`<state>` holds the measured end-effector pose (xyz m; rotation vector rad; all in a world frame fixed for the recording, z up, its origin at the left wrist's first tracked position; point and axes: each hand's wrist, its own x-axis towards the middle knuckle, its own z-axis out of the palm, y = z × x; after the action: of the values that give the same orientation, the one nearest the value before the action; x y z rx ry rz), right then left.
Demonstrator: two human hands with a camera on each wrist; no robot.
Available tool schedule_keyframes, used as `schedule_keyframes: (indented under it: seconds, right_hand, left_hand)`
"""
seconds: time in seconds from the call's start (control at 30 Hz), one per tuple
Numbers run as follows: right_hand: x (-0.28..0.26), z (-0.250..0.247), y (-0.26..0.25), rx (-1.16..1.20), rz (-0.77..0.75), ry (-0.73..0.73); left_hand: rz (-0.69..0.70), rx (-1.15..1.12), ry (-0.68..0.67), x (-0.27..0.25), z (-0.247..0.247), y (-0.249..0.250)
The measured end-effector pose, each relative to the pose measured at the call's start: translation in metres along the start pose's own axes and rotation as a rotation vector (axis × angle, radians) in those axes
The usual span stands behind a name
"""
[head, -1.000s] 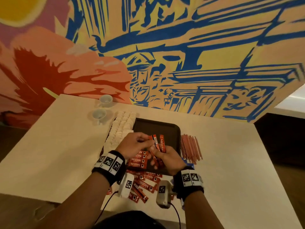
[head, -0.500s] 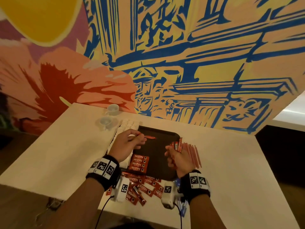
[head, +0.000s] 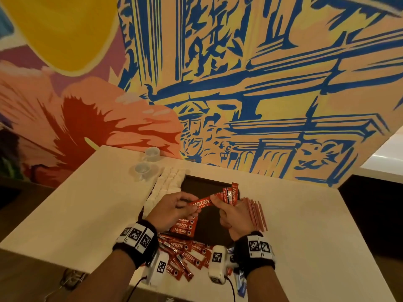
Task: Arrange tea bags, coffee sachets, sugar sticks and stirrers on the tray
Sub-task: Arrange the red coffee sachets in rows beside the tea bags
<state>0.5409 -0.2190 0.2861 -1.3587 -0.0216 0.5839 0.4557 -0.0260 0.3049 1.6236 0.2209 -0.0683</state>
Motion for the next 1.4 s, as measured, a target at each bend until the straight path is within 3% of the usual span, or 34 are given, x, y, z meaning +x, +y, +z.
schedule_keyframes:
  seconds: [0.1,0.23,0.43,0.6,0.7,0.87,1.07,1.23,1.4]
  right_hand:
    - [-0.002,-0.002,-0.001,0.016,-0.027,0.037]
    - [-0.001,-0.002,-0.008,-0.152,-0.031,0.145]
    - [0.006,0.012,-0.022,-0.384,-0.180,0.120]
    - [0.021,0.018,-0.020,-0.399,-0.233,0.139]
    - [0.029,0.018,-0.021,-0.368,-0.171,0.148]
    - [0.049,0.015,-0.013,-0.199,0.071,0.125]
    - [0.071,0.011,0.001,-0.188,0.163,0.104]
    - [0.084,0.005,0.009,-0.213,0.281,0.220]
    - [0.086,-0.008,0.023,-0.148,0.341,0.244]
  left_hand:
    - [-0.017,0.087,0.011,0.005,-0.007,-0.001]
    - [0.061,0.344,0.221,0.018,-0.029,-0.016]
    - [0.218,0.729,0.112,0.035,-0.006,-0.019]
    - [0.279,0.849,0.148,0.057,0.006,-0.024]
    - [0.294,0.871,0.131,0.069,0.001,-0.025]
    - [0.294,0.903,0.056,0.086,-0.012,-0.031]
    - [0.200,0.867,-0.034,0.110,-0.027,-0.035]
    - [0.057,0.826,-0.073,0.149,-0.050,-0.054]
    - [-0.025,1.074,-0.184,0.188,-0.057,-0.094]
